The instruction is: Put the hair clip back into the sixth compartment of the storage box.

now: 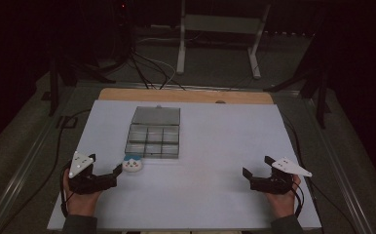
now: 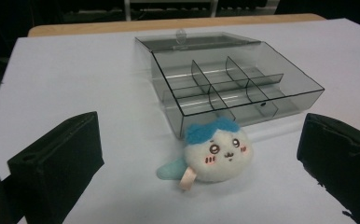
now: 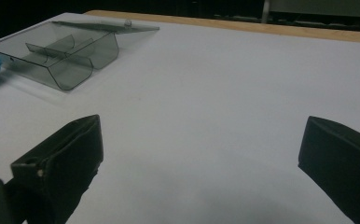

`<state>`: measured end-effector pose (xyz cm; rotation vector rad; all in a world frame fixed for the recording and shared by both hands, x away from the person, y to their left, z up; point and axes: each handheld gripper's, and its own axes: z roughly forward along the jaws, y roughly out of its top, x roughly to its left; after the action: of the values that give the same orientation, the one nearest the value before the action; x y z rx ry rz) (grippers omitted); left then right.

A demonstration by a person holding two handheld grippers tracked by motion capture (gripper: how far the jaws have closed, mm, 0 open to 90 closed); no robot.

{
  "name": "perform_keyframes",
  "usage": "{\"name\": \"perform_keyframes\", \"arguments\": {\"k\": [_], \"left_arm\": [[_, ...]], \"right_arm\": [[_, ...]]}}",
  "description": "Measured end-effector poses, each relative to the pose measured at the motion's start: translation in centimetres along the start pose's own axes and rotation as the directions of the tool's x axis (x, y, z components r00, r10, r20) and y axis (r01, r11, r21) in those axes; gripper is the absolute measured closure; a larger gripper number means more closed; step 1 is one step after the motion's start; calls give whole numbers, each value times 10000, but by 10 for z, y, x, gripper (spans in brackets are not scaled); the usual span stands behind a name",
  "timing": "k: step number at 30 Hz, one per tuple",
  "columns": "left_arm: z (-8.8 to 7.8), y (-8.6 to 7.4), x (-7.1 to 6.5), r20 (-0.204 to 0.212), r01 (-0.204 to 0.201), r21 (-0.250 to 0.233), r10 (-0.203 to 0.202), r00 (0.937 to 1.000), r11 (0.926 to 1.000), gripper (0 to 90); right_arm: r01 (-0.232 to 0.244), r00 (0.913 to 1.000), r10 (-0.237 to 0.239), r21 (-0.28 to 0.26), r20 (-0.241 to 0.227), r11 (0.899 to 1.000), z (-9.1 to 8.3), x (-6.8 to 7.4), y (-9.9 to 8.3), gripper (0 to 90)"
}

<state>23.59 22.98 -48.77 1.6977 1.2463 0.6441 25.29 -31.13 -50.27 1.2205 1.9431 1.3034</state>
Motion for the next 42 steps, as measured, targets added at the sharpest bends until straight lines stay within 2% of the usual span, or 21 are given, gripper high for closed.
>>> {"name": "perform_keyframes", "arguments": {"k": [3, 15, 25, 40, 41, 42], "left_arm": [[5, 2, -2, 91, 119, 96, -120, 9999, 9999, 11], [26, 2, -7, 369, 129, 800, -159, 9992, 9967, 12], [39, 1, -11, 398, 221, 1169, -269, 9988, 9929, 23], [54, -1, -13, 550, 64, 1746, -163, 9984, 9846, 48], [58, -2, -13, 612, 4, 1914, -123, 9981, 9815, 58], [58, -2, -13, 612, 4, 1914, -123, 9981, 9815, 63]], "right_arm": [[-19, 10000, 19, -22, 5, 10000, -1, 0, -1, 1], [51, 10000, -51, 4, 18, 10000, 0, 2, -1, 0], [46, 10000, -46, 47, 23, 10000, 0, 2, -1, 0], [96, 9999, -96, 74, 60, 9999, 0, 2, -1, 0], [110, 9999, -111, 74, 71, 9999, 1, 2, -1, 0], [110, 9999, -111, 74, 71, 9999, 1, 2, -1, 0]]}}
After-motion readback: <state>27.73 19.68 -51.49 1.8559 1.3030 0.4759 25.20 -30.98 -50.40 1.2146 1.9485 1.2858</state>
